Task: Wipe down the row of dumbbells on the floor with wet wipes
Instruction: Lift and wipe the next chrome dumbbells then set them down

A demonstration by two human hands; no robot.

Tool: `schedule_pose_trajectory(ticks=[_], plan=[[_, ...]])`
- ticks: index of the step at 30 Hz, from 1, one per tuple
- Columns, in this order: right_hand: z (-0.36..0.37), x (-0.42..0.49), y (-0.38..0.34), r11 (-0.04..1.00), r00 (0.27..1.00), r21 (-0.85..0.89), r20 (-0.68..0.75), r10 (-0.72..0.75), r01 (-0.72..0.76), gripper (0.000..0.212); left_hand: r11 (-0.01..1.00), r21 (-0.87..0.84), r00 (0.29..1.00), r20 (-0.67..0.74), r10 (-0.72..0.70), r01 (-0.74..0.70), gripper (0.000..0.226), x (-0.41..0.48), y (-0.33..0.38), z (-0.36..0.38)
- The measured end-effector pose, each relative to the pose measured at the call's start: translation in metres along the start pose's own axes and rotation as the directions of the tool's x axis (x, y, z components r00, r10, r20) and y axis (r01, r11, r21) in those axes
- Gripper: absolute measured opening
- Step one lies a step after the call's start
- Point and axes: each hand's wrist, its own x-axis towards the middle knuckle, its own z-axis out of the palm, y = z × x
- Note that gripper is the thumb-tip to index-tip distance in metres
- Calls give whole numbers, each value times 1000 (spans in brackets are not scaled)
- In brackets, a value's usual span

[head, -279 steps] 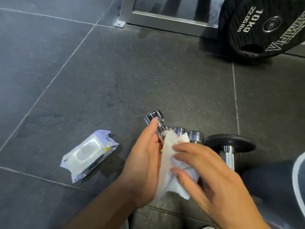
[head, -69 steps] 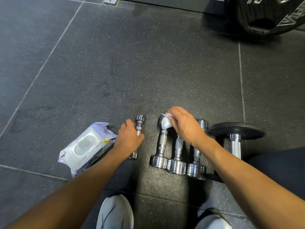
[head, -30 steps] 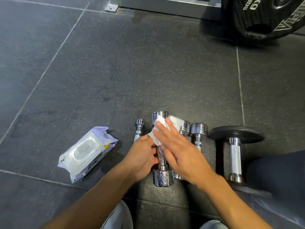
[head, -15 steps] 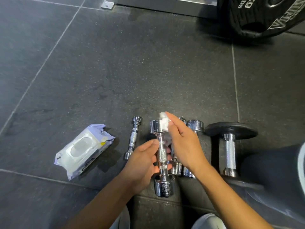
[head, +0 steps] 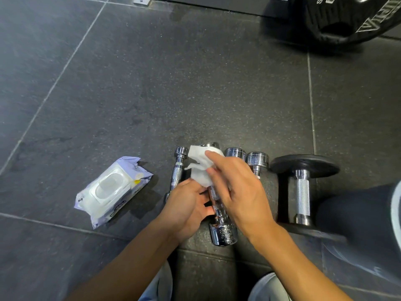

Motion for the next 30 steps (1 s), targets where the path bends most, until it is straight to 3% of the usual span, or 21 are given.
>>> schedule_pose_trajectory(ticks=[3, 12, 15, 19, 23, 27, 30], plan=[[-1, 2, 11, 999, 986, -9, 158, -48, 50, 24, 999, -38, 1000, 17, -23, 24, 35, -3, 3, 0], [-16, -18, 12, 990, 895, -31, 433, -110, 136, 14, 995, -38, 996, -11, -88, 88, 55, -2, 11, -3], [-26, -27, 7, 993, 871, 90, 490, 21, -75, 12, 997, 5, 996, -57, -73, 73, 53, -2, 12, -3], [-41, -26, 2, 904, 792, 237, 590, 158, -357, 12, 997, -25, 992, -101, -70, 68, 56, -3, 12, -3], [-51, -21, 4, 866, 736, 194, 628, 252, -462, 16, 999, -29, 995, -93, -42, 39, 49, -3, 11, -1], [-61, -17, 14, 755, 653, 122, 602, 459, -644, 23, 998, -54, 996, -85, 17, -22, 23, 1, 13, 6], [-72, -18, 18, 750, 685, 101, 499, 530, -654, 17, 994, -62, 993, -72, 89, -93, 17, 5, 18, 4]])
